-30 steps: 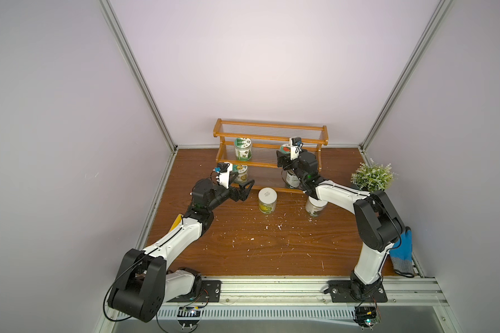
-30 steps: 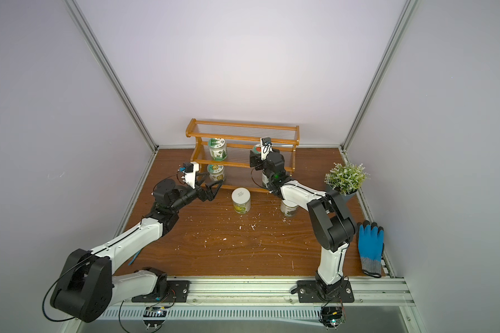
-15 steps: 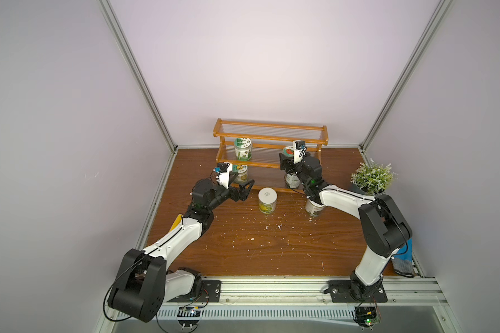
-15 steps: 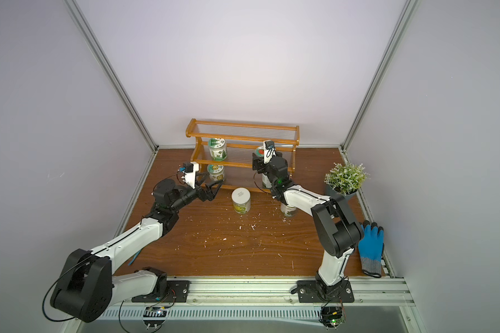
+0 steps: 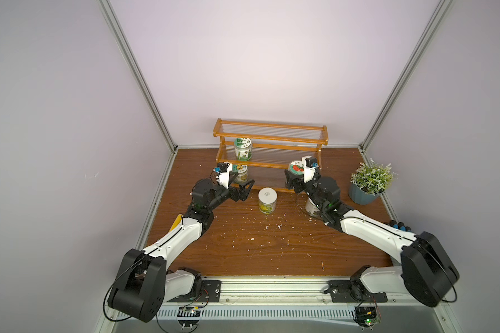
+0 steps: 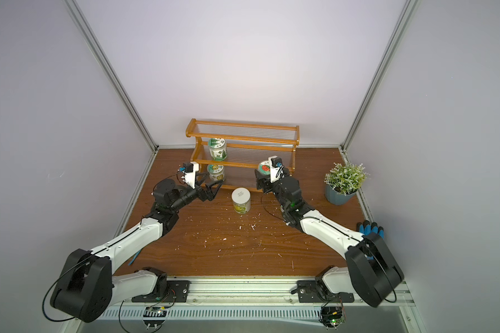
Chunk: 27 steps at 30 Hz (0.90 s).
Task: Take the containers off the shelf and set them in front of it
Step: 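Pick up a container from the shelf, then place the container at the center of the board.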
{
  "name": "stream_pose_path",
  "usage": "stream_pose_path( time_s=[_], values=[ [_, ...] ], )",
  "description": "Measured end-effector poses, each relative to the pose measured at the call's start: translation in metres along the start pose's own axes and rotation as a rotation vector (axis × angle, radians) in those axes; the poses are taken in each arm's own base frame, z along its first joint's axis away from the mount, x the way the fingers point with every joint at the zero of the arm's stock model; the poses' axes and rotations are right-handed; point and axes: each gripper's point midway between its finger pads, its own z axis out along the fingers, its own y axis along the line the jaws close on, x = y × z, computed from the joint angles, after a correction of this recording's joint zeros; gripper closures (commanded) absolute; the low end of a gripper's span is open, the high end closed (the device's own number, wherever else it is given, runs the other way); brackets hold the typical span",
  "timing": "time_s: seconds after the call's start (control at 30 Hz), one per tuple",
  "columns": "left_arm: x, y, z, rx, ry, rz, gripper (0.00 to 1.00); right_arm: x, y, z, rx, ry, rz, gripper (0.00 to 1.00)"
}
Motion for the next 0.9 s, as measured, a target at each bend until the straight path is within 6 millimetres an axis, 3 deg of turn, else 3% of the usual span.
stream_pose_path(
  time_s=[0.17,0.3,0.63,0.9],
  values=[
    [-0.003,-0.001,-0.001,0.005,-0.009,0.003,0.0,0.001,0.021,-0.059,-0.058,-0.022,0.013,0.3],
    [-0.006,-0.003,-0.001,0.01,-0.02,0.009,0.0,0.02,0.014,-0.089,-0.043,-0.004,0.039,0.3],
    [-0.008,-0.004,-0.001,0.016,-0.03,0.015,0.0,0.123,0.005,-0.122,0.037,0.171,0.005,0.3],
    [-0.008,-0.004,-0.001,0.017,-0.031,0.015,0.0,0.153,-0.025,-0.146,0.181,0.143,0.056,0.3]
  ],
)
